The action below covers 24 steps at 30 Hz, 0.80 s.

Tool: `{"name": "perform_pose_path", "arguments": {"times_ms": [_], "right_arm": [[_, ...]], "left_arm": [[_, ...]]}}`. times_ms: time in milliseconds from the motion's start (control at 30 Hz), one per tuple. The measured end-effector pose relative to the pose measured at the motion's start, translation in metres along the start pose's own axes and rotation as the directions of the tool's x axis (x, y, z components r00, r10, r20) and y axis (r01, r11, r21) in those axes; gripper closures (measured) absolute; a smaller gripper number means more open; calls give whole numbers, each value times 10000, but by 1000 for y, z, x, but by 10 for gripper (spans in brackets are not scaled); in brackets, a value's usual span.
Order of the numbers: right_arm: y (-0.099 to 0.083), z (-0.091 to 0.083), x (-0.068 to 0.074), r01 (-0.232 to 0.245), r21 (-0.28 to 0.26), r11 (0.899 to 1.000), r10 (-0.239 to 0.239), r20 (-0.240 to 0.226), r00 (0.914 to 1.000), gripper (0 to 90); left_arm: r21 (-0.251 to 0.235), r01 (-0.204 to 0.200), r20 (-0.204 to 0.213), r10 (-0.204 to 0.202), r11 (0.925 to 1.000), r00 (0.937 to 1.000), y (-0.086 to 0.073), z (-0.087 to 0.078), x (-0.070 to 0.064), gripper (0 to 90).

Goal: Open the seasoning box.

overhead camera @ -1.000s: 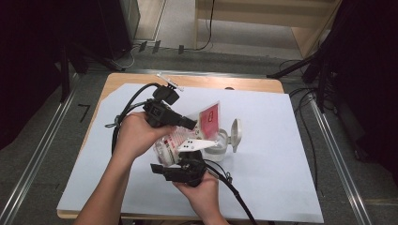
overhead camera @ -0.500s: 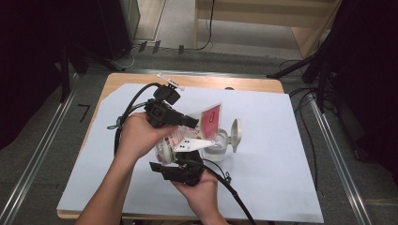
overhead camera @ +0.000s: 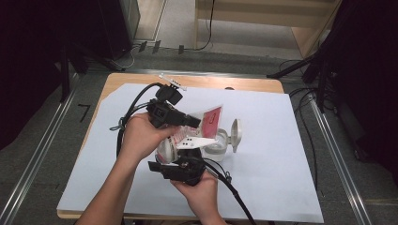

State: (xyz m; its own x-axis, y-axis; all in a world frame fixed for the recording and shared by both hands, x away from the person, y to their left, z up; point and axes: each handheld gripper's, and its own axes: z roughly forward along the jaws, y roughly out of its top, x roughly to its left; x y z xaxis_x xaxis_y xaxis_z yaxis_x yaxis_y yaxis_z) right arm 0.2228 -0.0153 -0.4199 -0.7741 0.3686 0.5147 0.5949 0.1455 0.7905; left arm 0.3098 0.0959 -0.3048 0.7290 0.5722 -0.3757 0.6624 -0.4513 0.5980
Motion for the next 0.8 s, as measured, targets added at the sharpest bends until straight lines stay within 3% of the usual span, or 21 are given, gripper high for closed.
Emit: {"name": "perform_pose_path", "arguments": {"times_ms": [200, 267, 600, 800], "right_arm": [[1, 1, 0, -13, 26, 10000, 12, 94, 10000, 620], [0, 2, 1, 288, 31, 9996, -288, 278, 9992, 617], [2, 1, -1, 518, -18, 9987, -517, 386, 9979, 624], [3, 2, -3, 806, 25, 9967, -807, 438, 9958, 619]], "left_arm": [[-6, 6, 22, -6, 10000, 10000, 0, 0, 1, 879], [-99, 14, 23, -14, 10000, 10000, 0, 1, 2, 879], [-414, -28, 10, 28, 9991, 10000, 1, -1, 0, 878], [-334, -47, -83, 44, 9994, 10000, 1, 0, 2, 885]]}}
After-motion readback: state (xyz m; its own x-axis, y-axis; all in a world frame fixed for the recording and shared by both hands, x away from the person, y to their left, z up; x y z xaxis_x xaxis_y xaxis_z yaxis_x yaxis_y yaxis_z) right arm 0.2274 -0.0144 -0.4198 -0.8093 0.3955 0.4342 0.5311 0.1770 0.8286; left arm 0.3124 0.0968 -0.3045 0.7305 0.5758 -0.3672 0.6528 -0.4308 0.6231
